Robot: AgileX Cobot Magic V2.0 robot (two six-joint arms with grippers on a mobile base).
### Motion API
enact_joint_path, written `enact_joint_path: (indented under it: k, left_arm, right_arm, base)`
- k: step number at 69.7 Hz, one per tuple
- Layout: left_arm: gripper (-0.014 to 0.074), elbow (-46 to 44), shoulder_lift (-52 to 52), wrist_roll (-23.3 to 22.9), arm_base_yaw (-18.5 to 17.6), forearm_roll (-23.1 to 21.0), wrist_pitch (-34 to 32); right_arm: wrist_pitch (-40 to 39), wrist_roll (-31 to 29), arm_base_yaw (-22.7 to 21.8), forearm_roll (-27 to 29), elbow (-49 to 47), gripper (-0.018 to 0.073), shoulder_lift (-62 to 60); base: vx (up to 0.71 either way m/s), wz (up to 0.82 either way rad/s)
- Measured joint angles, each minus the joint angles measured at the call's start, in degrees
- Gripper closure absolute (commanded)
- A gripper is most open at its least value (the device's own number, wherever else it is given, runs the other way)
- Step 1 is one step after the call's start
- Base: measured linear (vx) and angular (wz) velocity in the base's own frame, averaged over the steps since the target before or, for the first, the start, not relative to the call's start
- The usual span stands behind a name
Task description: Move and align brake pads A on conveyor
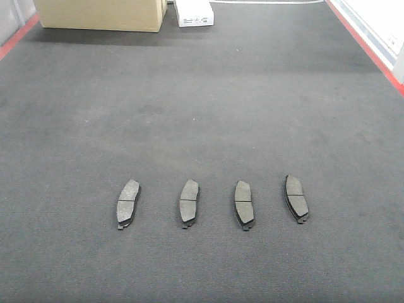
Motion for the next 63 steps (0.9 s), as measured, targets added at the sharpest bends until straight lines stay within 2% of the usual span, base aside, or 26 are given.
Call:
enact_joint_path:
  k: [63]
  left_arm:
    - [0.0602,0.0,0.0,0.0,0.0,0.0,0.0]
  right_arm:
    - [0.0,0.0,0.0,-0.11,0.0,0.0563,0.0]
  base:
    - [0.0,0.0]
